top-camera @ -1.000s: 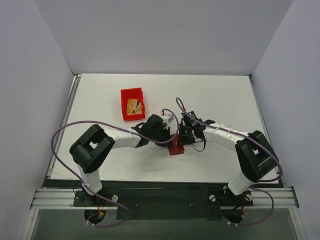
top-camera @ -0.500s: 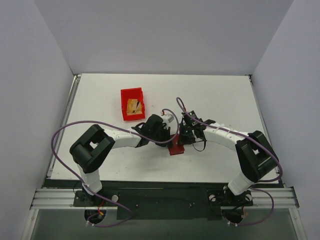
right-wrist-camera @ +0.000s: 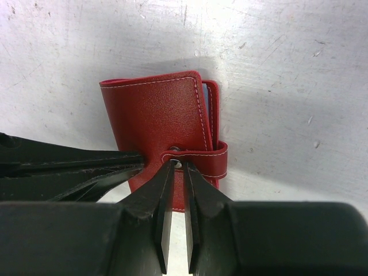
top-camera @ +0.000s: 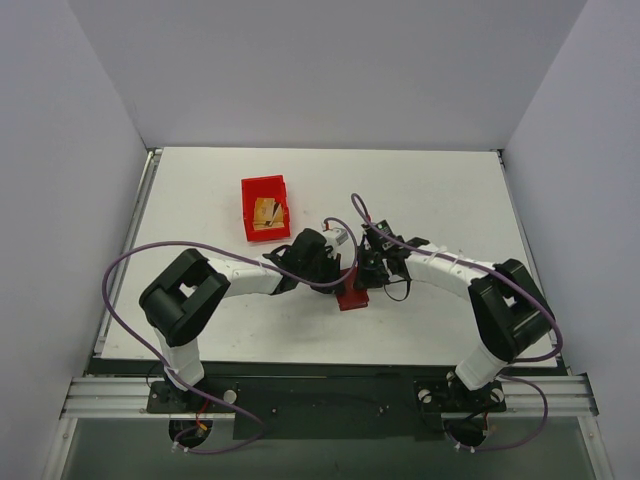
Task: Put the credit cards into the card holder
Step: Close the card holder at the center of the board.
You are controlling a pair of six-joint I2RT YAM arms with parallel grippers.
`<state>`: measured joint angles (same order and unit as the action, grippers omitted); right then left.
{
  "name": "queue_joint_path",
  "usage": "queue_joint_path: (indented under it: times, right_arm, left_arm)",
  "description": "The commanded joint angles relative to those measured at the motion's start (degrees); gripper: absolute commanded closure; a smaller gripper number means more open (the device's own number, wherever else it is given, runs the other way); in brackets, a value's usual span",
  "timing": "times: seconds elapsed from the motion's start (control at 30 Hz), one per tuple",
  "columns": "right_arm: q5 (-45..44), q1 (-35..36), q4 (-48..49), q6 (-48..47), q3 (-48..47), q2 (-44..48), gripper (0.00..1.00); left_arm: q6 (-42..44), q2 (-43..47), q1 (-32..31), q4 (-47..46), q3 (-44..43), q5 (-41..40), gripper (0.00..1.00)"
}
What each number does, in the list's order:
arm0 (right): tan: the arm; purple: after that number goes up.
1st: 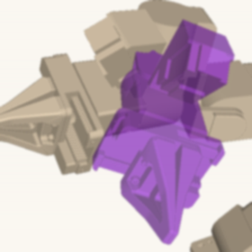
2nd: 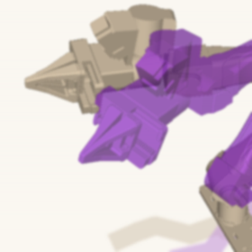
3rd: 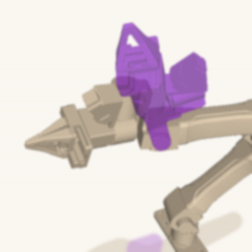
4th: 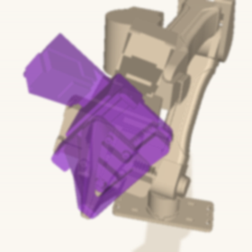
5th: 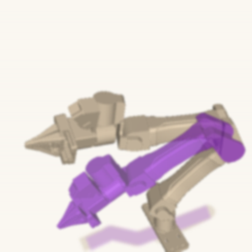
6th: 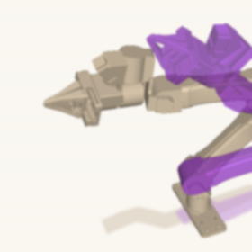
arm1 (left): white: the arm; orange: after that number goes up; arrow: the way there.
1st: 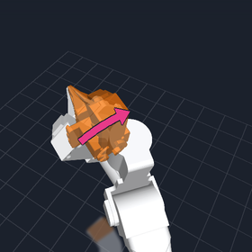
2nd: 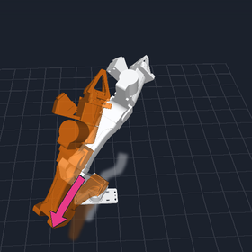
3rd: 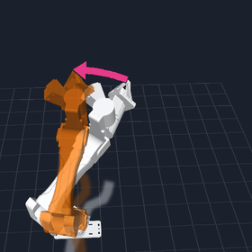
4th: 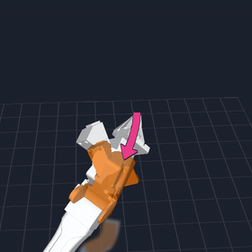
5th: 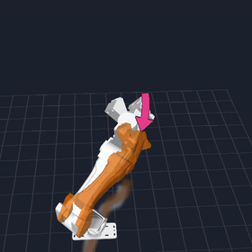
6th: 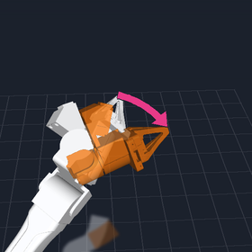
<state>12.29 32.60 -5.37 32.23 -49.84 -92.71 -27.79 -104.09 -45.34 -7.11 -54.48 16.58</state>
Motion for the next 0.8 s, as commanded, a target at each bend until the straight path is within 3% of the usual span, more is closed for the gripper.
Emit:
queue_joint_path:
  times: [0.0,0.77]
  right_arm:
    - [-0.08,-0.34,-0.35,-0.32,-2.01,-1.33,0.91]
    - [-1.13,-0.61,-9.39,1.17,-8.78,-7.22,0.91]
  left_arm:
    - [1.07,-0.41,-0.27,-0.71,-2.12,0.74,1.00]
    - [1.69,-0.85,-0.27,-0.62,-2.12,1.61,1.00]
